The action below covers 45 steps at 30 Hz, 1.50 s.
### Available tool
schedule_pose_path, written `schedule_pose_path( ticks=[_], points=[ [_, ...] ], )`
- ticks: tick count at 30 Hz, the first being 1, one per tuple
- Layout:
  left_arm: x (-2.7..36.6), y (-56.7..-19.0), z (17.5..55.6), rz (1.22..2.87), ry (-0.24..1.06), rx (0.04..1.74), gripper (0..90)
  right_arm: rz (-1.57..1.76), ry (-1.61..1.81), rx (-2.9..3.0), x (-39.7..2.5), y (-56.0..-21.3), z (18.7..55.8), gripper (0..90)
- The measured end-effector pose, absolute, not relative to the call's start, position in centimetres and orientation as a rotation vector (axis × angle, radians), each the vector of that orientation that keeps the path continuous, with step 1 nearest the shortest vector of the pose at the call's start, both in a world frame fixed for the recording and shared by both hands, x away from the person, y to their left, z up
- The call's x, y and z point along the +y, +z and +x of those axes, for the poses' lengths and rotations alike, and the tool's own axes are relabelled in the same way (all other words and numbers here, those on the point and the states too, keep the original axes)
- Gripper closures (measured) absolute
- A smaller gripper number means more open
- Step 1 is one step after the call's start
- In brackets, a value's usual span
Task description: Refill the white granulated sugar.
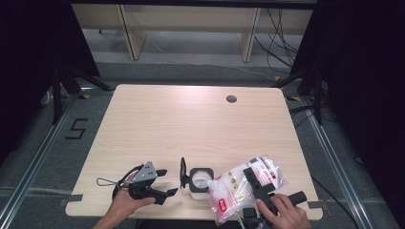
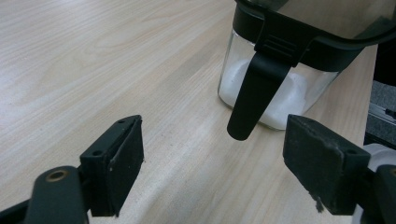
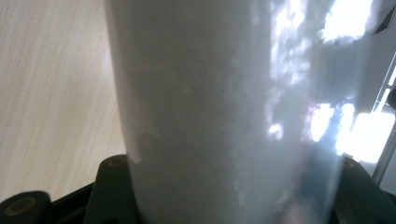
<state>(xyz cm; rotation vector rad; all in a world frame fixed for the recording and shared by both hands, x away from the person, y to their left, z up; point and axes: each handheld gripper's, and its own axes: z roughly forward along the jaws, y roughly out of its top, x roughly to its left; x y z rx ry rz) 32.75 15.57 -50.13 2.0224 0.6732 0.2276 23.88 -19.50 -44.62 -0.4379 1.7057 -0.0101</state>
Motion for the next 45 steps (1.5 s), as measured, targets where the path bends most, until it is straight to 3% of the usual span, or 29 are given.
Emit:
schedule_pose_path(
  ticks=[45],
  points=[
    [15.5, -50.2, 32.8, 2.022, 0.226, 0.676, 20.2, -0.501, -0.142, 1.723, -19.6, -45.5, 24.4, 50.4]
  ],
)
